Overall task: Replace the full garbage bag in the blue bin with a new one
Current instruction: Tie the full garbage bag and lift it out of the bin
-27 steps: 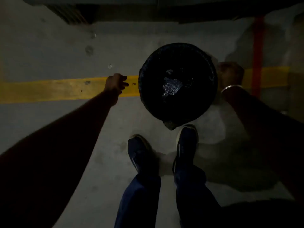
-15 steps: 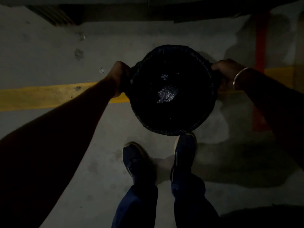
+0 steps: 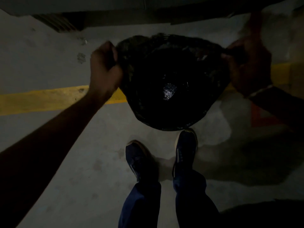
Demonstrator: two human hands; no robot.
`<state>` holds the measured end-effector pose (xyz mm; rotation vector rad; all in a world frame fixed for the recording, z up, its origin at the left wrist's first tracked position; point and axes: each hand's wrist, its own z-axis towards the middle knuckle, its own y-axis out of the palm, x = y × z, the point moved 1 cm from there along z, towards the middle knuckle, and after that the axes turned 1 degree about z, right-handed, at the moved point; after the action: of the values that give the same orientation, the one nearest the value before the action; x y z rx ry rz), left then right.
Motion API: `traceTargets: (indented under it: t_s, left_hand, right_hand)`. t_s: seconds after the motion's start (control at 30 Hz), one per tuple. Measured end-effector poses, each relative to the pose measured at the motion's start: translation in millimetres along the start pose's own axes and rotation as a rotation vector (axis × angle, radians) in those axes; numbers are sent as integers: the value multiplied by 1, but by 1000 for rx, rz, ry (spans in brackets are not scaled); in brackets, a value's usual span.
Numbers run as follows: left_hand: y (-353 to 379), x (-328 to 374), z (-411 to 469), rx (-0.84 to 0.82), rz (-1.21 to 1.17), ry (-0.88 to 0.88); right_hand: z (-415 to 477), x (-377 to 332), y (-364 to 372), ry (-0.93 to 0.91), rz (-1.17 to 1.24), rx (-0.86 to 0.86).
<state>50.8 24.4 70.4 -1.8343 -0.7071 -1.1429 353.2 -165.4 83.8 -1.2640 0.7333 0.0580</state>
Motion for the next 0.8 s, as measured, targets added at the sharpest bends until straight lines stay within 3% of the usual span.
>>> traceTargets:
  t_s: [0.03,0.1,0.17,0.23,0.3,0.37,0.43,0.53,0.6,0.7,0.8]
  left_hand:
    - [-7,-6,-20,-106,53,55]
    - [-23,-26,-68,-266,412,278]
    - [-36,-51,-112,-542,840,424]
    - [-42,-63,-140,-753,1017,232]
    - [-47,-62,-144,-554,916,2]
    - [-40,-53,-129,-217,720,2]
    - [-20,-46,-99,8,515,-28]
    - [16,-32,-61,-89,159,-491]
    - [26,-26,-59,-255,140,-727]
    - [9,-27,-67,-436,372,-797]
    - [-11,-22,-76,-518,430,-868]
  right_hand:
    - [-19,0,-5,-50,-30,-36]
    - [-64,11,-16,-158,-161,-208]
    - [-104,34,-19,-271,-303,-518]
    - [-118,49,-21,-238,-336,-767]
    - [-110,49,-20,-68,-313,-729]
    - [-91,47,-9,132,-206,-487]
    - [-69,44,13,360,77,-366]
    - [-53,24,36,682,609,-634]
    - [-61,17,34,697,513,-865]
    - [-72,17,12,648,210,-1091]
    - [-70,21,0,762,244,-1032]
